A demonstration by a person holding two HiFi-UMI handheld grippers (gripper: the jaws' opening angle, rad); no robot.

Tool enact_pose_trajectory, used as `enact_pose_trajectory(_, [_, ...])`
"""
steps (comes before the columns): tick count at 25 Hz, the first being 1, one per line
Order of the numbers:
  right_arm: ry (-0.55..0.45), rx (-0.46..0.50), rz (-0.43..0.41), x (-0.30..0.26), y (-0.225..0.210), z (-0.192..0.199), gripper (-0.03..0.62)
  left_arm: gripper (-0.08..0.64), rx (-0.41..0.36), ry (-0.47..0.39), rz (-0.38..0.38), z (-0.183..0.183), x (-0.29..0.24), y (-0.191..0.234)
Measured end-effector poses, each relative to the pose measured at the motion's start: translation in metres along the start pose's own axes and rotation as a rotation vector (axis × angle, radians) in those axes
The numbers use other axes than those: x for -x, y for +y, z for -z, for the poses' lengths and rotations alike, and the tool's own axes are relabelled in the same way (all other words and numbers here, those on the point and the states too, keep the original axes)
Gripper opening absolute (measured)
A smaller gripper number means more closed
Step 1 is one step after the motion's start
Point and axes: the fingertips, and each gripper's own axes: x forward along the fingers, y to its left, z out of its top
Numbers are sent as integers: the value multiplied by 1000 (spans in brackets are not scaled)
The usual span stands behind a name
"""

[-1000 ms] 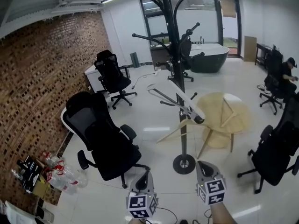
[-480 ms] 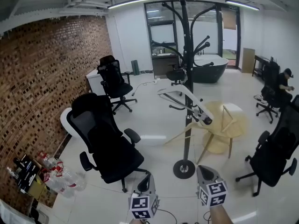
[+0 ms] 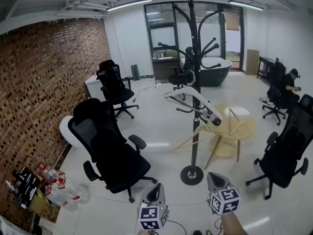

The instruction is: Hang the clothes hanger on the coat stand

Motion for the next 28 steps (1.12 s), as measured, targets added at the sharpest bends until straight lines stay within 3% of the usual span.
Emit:
enact_pose_trajectory(5, [-9, 30, -2, 9, 8, -1, 0, 14, -6, -1, 5, 4, 9, -4])
enact_pose_trajectory(28, [-2, 8, -18, 16, 5, 3, 0, 15, -5, -3, 2, 5, 17, -14])
